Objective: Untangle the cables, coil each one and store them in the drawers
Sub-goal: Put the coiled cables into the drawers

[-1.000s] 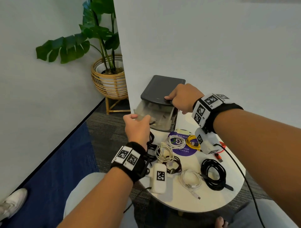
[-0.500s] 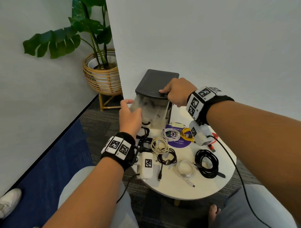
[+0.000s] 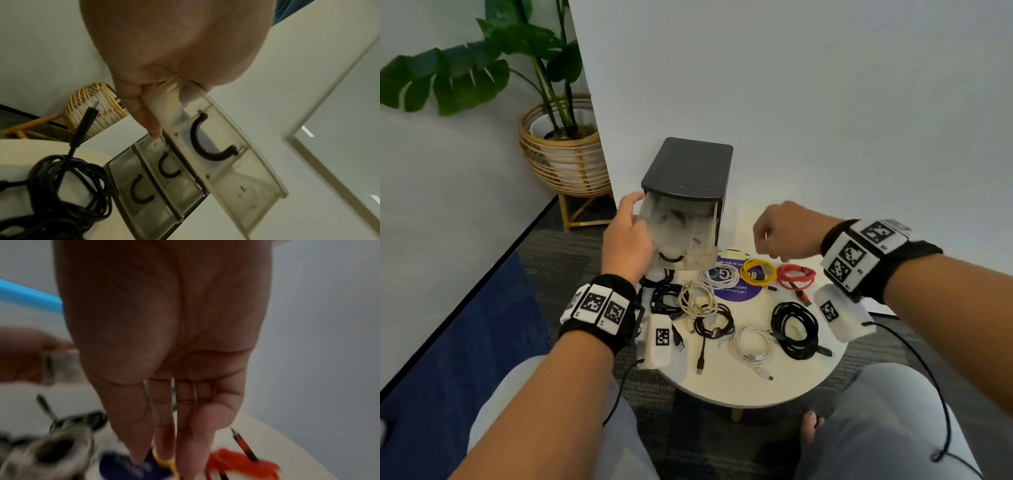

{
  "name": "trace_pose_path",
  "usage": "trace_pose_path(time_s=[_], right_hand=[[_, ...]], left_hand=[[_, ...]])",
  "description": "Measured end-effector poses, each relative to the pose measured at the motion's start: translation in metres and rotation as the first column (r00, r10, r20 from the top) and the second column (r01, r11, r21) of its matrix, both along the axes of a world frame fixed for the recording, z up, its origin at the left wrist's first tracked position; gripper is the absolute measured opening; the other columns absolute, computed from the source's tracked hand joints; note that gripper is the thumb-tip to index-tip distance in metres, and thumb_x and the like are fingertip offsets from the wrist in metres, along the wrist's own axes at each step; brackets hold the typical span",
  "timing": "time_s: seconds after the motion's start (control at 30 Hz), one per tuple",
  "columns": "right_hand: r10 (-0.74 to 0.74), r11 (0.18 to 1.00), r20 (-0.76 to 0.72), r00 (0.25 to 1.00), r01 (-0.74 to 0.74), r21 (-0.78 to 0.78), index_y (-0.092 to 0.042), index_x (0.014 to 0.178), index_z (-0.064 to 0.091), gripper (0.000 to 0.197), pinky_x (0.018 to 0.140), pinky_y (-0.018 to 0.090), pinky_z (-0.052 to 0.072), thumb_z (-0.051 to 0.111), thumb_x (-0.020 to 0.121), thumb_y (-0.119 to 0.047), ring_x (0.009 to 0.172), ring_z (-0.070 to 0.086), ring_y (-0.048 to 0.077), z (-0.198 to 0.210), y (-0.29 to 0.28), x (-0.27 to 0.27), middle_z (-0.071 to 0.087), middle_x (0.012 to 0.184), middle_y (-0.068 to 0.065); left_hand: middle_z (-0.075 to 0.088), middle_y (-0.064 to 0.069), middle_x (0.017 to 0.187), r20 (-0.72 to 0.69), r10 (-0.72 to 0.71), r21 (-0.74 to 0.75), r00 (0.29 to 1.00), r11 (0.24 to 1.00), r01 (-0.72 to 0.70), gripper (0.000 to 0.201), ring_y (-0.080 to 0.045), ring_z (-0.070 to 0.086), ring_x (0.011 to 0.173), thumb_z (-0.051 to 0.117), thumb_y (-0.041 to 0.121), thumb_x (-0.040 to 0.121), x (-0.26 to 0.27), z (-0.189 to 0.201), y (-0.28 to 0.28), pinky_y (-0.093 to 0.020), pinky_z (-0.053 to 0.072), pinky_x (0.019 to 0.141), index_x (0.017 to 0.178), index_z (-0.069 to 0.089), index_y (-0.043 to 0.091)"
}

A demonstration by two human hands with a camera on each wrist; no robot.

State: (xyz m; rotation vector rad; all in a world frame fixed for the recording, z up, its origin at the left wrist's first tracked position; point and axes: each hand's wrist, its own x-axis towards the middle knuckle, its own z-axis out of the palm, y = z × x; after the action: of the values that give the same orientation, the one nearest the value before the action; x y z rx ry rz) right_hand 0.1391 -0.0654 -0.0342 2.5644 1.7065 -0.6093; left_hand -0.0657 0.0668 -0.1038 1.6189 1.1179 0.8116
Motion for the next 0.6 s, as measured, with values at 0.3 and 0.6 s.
trace_pose_path(time_s=[0.3, 0.6], right_hand=[[0.205, 0.884, 0.245, 0.948, -0.072, -0.462, -0.018, 0.122, 0.061, 0.041, 0.079, 0.031, 0.053, 0.076, 0.085, -0.022, 0.105, 0.063, 0.025, -0.083, -0.041, 0.009, 0.059, 0.12, 0.003], [0.243, 0.896, 0.249, 0.938, -0.119, -0.428, -0.01, 0.114, 0.066, 0.031, 0.071, 0.027, 0.044, 0.073, 0.089, -0.026, 0.094, 0.058, 0.022, -0.088, -0.042, 0.013, 0.059, 0.11, 0.004]], left_hand=[[0.059, 0.004, 0.114, -0.002, -0.008, 0.011, 1.0, 1.0, 0.008, 0.055, -0.013, 0.057, 0.084, 0.031, 0.011, 0.101, -0.002, -0.001, 0.0, -0.033, 0.049, 0.072, 0.144, 0.052, 0.039], [0.058, 0.001, 0.088, -0.02, -0.021, 0.016, 1.0, 1.0, 0.021, 0.053, -0.013, 0.051, 0.072, 0.031, 0.009, 0.102, -0.001, -0.003, 0.004, -0.028, 0.045, 0.063, 0.144, 0.052, 0.035]])
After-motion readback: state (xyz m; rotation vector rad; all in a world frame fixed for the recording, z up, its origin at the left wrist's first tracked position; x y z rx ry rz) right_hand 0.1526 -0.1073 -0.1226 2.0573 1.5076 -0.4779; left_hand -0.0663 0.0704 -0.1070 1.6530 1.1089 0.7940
